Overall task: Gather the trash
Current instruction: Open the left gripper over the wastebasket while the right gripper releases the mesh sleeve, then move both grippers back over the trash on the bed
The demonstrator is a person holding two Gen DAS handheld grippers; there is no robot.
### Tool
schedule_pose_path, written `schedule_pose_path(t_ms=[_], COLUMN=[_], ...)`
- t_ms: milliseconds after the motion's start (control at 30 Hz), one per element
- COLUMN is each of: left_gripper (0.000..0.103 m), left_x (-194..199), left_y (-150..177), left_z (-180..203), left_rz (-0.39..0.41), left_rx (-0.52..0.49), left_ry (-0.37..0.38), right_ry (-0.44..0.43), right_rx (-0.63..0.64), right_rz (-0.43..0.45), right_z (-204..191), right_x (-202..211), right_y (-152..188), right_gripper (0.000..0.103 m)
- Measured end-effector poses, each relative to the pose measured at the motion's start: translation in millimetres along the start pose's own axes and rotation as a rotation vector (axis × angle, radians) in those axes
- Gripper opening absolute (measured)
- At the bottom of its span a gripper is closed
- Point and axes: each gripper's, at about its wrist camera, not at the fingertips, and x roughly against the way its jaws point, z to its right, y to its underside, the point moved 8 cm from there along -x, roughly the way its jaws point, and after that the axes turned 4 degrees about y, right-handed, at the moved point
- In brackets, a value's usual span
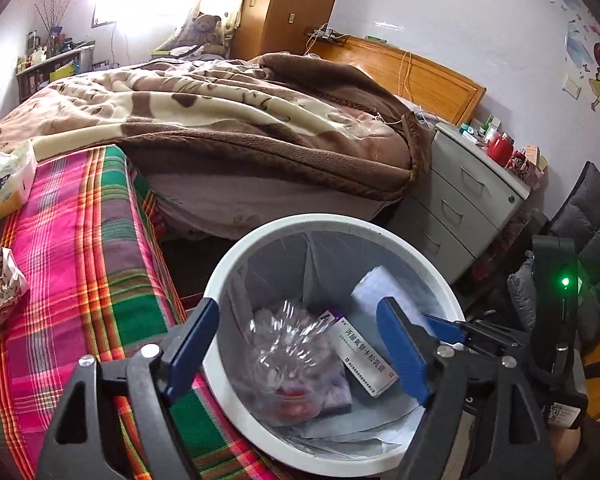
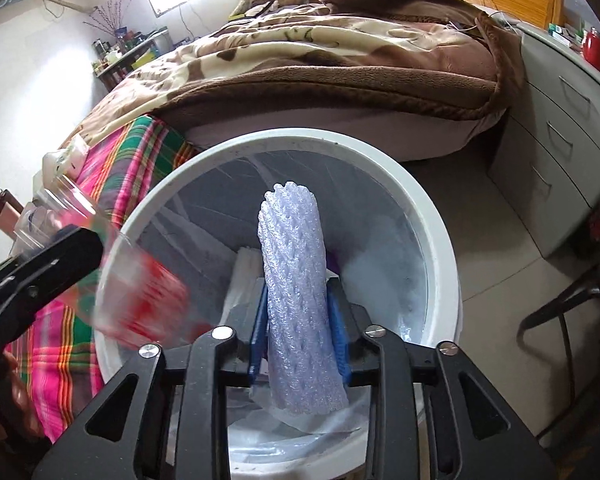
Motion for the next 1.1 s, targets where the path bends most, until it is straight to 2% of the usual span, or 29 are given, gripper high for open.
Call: schedule_pose_path(t_ms=[33, 67, 300, 567, 900, 1100], left_gripper=[0.083, 0.083, 0.083, 0.083, 0.083, 0.083], left_x=[1.3, 3.1, 20.5, 56.1, 105.7, 135.8], left_y=[0.4, 0.6, 0.0, -2.1, 1.6, 9.0], left_z=[-2.0, -3.2, -14.7, -40.7, -97.8, -144.9], left_rz=[-0.001, 0.002, 0.028, 0.081, 0.151, 0.186], left_rx=[0.007, 0.01, 0.024, 0.056, 0.113, 0.166], left_ry=[0.002, -0.002, -0.02, -0.076, -0.168, -0.24], right_ry=[0.0, -0.001, -0.005, -0.027, -0.104, -0.154], right_rx=[0.001, 0.0, -0.002, 0.028, 0.098, 0.164], right_rz=[-0.002, -0.002, 0.03, 0.093, 0.173, 0.172], right_z=[-0.1, -0.2, -2.2, -20.2, -70.0, -111.8], right_x=[-0.5, -0.3, 9.8, 28.9, 45.1, 42.4], right_y=[0.4, 0.9, -1.1, -6.3, -16.6, -16.8], right_gripper=[0.049, 0.056, 0.056, 0.056, 0.056, 0.056])
